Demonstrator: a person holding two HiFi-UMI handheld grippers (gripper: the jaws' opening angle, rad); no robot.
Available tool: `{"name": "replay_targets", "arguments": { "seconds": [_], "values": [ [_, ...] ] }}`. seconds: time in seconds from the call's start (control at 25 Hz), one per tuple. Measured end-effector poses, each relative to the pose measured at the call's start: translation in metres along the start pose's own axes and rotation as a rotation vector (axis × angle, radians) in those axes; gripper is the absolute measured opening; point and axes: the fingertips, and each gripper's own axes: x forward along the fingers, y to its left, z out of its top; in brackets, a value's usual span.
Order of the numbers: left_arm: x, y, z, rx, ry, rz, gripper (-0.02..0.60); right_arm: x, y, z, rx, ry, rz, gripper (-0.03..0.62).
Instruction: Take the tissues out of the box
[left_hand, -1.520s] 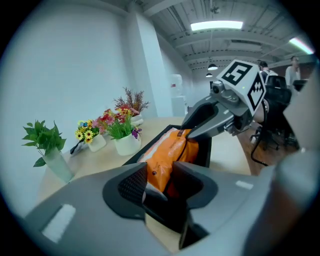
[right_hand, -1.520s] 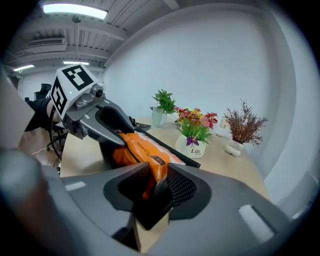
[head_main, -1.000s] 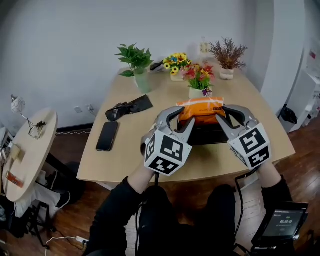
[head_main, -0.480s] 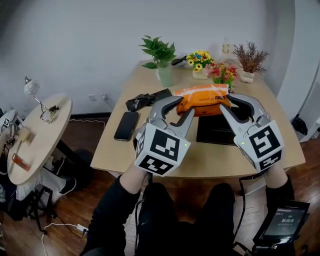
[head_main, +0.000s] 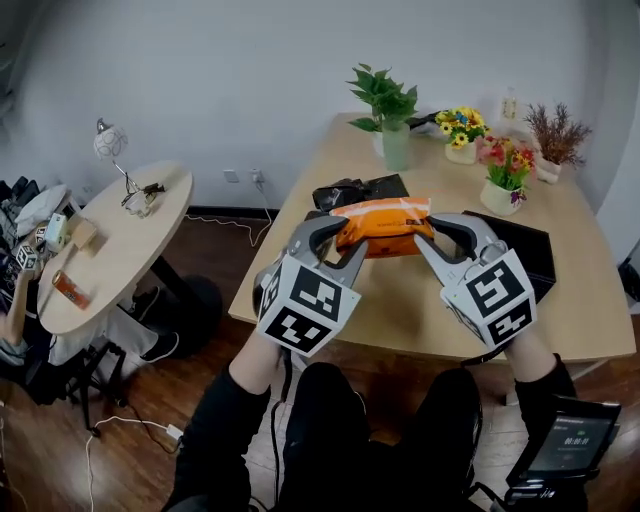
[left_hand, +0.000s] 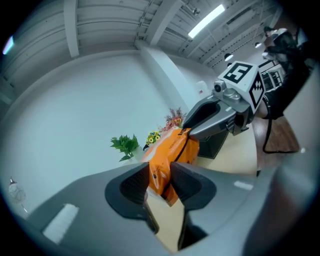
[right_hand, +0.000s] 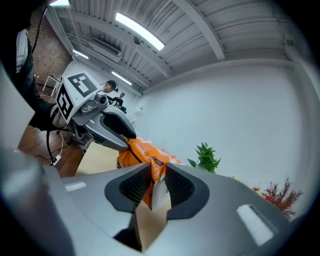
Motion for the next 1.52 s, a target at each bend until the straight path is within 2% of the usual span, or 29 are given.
{"name": "replay_targets", "arguments": {
  "seconds": [0.2,0.44,0.64,0.72,0.8,0.84,0.92,1.0,1.12,1.24,1.52],
  "values": [
    [0.005,-0.005,-0.041,-0.031,0.061,-0.022,0.115,0.023,0.025,-0.027,0.029,0.055,0.022,0.095],
    [0.025,-0.021,-0.063,-0.079,0.065,-0.083,0.120,0.026,0.030,-0.057,0.053,0.110,0.002,0.098],
    [0.032,-0.029,-0.063,-0.034,0.048,-0.061,0.153,0.026,0.028,-0.078,0.137,0.135,-0.001,0.118],
    [0.031,-0.025,-0.065,-0.065,0.038,-0.041,0.192,0.026,0.029,-0.079,0.158,0.129,-0.010,0.135],
    [0.025,-0.014,-0.064,-0.178,-0.014,-0.005,0.288,0.025,0.031,-0.078,0.190,0.117,-0.005,0.188],
    [0.019,-0.007,-0.063,-0.264,-0.059,0.016,0.293,0.023,0.031,-0.077,0.217,0.102,-0.002,0.215],
    [0.003,0.006,-0.056,-0.457,-0.171,0.046,0.293,0.015,0.026,-0.072,0.286,0.052,-0.010,0.224],
    [-0.012,0.009,-0.045,-0.607,-0.280,0.050,0.291,0.003,0.016,-0.063,0.363,-0.016,-0.029,0.224],
    [-0.030,-0.004,-0.027,-0.703,-0.400,0.032,0.261,-0.020,0.003,-0.047,0.459,-0.121,-0.066,0.212],
    [-0.040,-0.021,-0.007,-0.710,-0.460,0.030,0.224,-0.041,-0.007,-0.037,0.488,-0.187,-0.113,0.186],
    [-0.028,-0.065,0.036,-0.558,-0.485,0.008,0.207,-0.091,-0.024,-0.041,0.414,-0.196,-0.208,0.163]
  ]
}}
